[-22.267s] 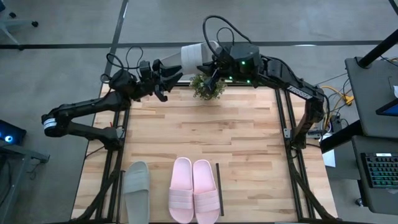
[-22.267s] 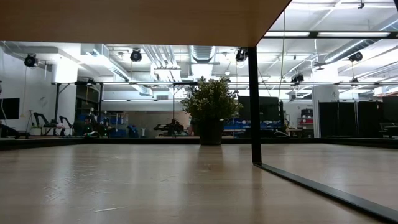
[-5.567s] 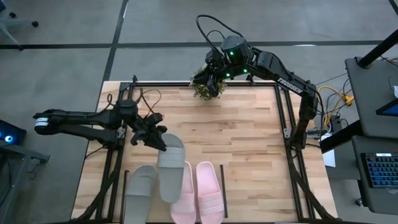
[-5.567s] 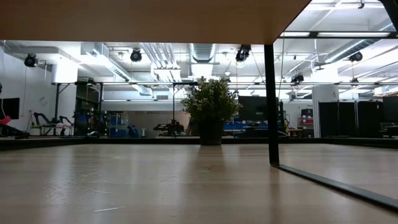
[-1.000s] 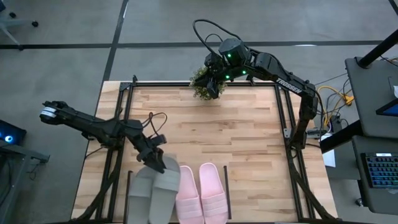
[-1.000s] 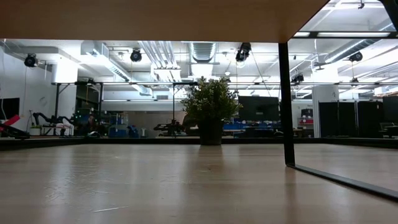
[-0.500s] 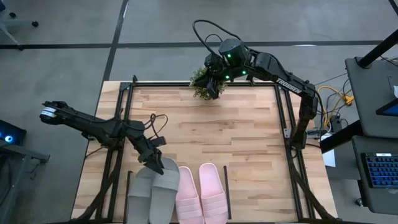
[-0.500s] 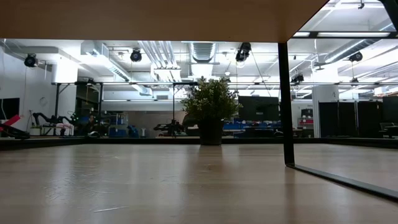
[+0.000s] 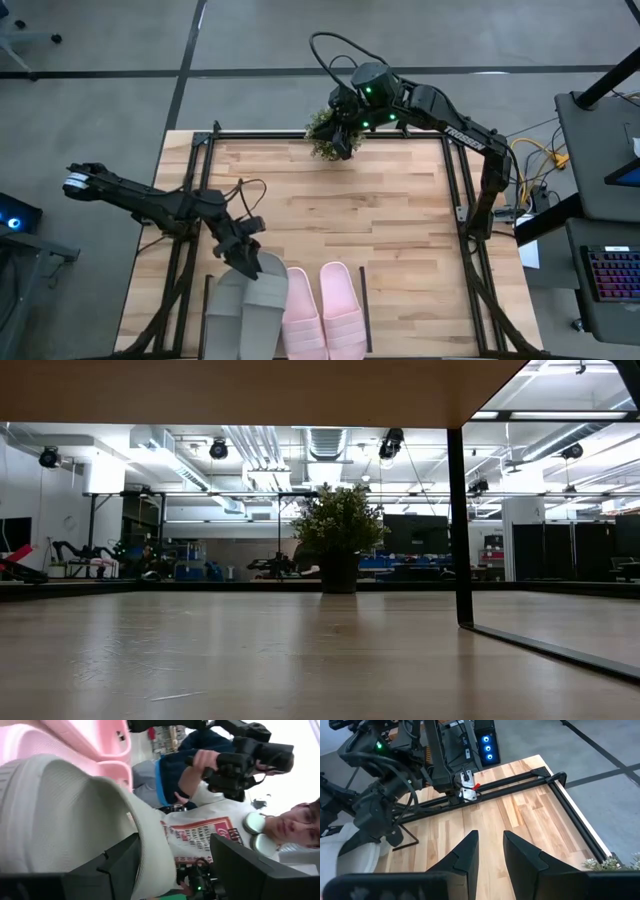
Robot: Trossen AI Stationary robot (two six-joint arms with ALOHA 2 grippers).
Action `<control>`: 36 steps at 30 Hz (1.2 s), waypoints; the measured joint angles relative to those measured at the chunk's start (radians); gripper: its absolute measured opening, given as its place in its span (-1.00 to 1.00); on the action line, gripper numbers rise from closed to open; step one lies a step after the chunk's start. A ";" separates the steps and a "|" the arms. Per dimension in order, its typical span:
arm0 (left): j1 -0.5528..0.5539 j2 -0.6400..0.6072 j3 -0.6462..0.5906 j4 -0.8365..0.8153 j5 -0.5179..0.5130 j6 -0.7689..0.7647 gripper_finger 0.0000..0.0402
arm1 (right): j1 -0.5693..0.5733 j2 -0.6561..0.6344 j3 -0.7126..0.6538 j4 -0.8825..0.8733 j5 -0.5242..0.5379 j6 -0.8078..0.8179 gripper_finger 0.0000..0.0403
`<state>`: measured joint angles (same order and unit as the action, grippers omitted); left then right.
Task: Pick and place slides into the shelf
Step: Put the gray slipper on the shelf
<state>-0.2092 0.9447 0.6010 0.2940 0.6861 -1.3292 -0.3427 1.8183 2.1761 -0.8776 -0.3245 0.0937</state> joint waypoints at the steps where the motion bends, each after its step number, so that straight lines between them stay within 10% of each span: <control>1: 0.001 0.000 0.000 0.011 0.000 0.000 0.11 | 0.002 0.000 0.000 0.000 0.000 0.000 -0.59; 36: 0.006 0.018 -0.008 -0.077 0.051 0.053 0.01 | 0.062 0.000 0.000 0.000 -0.024 0.001 -0.59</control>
<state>-0.2035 0.9623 0.5930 0.2173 0.7368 -1.2758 -0.2803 1.8183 2.1761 -0.8772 -0.3481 0.0951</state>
